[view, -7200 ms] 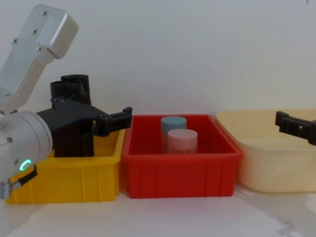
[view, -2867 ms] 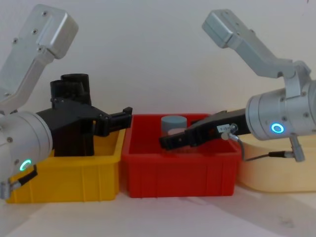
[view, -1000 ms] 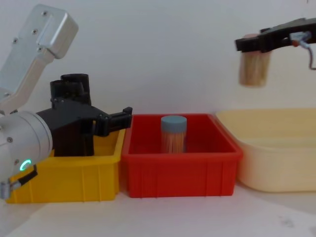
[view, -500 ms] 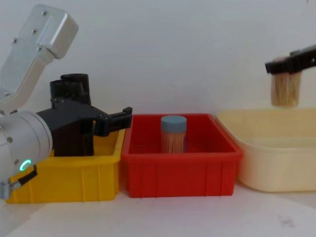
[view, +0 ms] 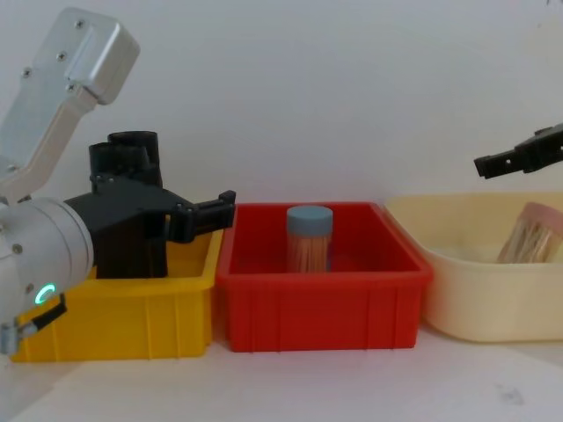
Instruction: Pick up the garbage bag with the one hand and transfer it to the other hand.
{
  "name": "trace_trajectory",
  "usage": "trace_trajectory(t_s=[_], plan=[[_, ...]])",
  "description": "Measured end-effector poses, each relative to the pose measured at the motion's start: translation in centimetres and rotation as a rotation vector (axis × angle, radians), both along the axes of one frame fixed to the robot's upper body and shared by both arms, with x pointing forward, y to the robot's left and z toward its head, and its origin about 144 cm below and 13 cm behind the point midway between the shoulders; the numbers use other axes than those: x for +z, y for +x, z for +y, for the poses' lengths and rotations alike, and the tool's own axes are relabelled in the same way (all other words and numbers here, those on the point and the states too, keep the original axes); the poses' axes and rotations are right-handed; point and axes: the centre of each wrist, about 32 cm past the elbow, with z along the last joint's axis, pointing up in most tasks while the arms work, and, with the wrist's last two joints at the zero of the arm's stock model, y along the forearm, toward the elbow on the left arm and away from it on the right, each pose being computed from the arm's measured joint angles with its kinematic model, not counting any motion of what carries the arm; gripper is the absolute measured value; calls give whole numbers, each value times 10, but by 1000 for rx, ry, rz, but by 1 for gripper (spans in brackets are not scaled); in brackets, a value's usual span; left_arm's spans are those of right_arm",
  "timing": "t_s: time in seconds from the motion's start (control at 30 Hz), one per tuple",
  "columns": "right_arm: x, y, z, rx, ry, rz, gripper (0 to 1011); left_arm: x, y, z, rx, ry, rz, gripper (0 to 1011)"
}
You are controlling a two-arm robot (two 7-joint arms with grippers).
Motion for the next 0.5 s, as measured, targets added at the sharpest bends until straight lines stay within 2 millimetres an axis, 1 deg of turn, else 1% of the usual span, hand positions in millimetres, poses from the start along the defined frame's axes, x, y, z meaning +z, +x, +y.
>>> trace_trajectory(t_s=[0.5], plan=[[-5,2,-2,-9,-11,22,1001,0,0,0,-4,0,0,1001]])
